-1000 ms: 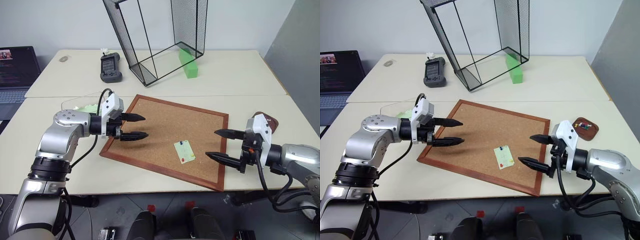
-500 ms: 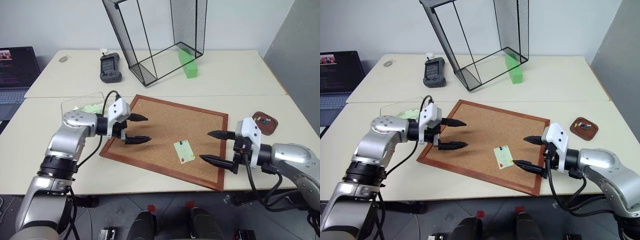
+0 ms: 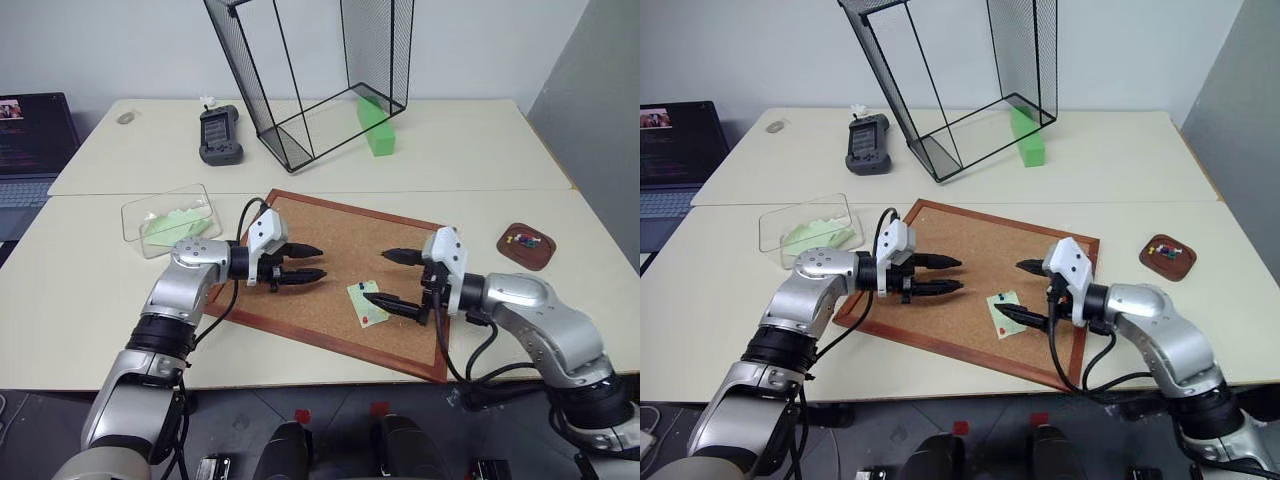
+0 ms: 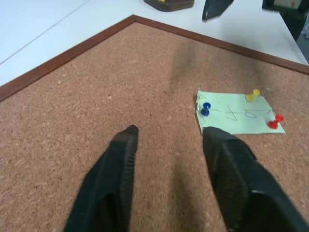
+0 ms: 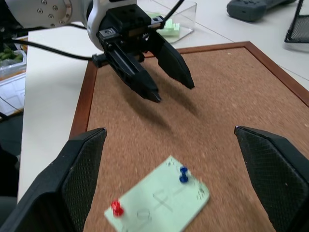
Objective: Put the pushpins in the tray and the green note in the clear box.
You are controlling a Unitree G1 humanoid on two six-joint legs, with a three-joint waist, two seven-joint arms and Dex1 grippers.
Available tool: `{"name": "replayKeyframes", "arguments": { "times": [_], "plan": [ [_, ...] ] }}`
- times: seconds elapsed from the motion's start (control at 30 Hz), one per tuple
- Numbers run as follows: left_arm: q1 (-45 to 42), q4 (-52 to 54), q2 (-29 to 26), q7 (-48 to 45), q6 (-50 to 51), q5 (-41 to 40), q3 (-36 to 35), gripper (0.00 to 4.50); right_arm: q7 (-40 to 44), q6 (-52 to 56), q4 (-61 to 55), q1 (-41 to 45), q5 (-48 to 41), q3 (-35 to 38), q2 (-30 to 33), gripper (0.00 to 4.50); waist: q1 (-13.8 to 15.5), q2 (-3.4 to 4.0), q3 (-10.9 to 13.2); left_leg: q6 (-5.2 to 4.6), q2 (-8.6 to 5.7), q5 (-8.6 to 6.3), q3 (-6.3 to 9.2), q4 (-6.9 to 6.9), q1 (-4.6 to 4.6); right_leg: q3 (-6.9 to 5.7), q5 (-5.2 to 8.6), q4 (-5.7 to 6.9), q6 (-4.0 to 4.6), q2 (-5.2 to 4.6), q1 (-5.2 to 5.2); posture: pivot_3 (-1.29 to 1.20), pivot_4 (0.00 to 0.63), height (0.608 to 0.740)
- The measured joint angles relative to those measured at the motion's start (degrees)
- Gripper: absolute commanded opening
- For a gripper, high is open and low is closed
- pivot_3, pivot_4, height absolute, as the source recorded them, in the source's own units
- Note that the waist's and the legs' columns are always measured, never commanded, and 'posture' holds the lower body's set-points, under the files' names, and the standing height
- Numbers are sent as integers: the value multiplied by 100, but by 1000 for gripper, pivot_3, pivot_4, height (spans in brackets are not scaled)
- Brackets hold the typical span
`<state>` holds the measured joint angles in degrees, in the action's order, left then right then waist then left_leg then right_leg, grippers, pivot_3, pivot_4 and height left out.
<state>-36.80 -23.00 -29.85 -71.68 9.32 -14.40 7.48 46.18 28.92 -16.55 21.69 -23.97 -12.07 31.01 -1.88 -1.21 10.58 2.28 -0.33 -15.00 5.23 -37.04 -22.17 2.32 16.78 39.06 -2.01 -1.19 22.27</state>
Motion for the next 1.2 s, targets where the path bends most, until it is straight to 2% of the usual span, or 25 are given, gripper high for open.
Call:
{"name": "replayKeyframes", "arguments": {
  "times": [0.13, 0.27, 0.43, 0.8, 0.93, 1.2],
  "plan": [
    [8, -47, 8, 165, -62, 73, -2, 863, 1, -132, 233, 33, 191, -75, -147, 4500, 2, 0, 0, 0, -1, 0, 8, 0, 0, 0, 0, 0, 0, -3, 0, 0, 150, 740],
    [136, 13, 20, 235, -12, 102, 5, 42, 7, -210, 359, 77, 308, -208, -325, 4500, -18, 1, 0, 0, 0, 0, 22, 2, 2, 1, 0, 1, 0, -1, 1, 0, 150, 740],
    [406, -11, -4, 256, 91, 346, 212, 42, 19, -301, 509, 131, 490, -292, -466, 4500, -4, 1, 0, 0, -4, 0, 31, 1, 2, -2, 0, 1, 0, 0, 0, 0, 150, 740],
    [248, -382, 80, 373, -307, 591, 342, 42, 23, -403, 1075, 230, 881, -409, -624, 4500, 0, 8, -12, 0, -8, 3, 27, -2, 39, -1, -6, 3, -9, -1, -35, 0, 150, 740],
    [192, -474, 116, 407, -346, 593, 338, 0, 5, -495, 1306, 279, 1014, -431, -690, 3879, 0, 8, -12, 0, -8, 3, 30, -2, 39, -2, -6, 4, -9, 0, -35, 0, 150, 740],
    [183, -468, 122, 475, -338, 593, 338, 0, 4, -689, 1617, 396, 1324, -496, -779, 2164, 0, 8, -12, 0, -7, 3, 32, -1, 38, -1, -6, 4, -9, 0, -32, 0, 150, 740]
  ]
}}
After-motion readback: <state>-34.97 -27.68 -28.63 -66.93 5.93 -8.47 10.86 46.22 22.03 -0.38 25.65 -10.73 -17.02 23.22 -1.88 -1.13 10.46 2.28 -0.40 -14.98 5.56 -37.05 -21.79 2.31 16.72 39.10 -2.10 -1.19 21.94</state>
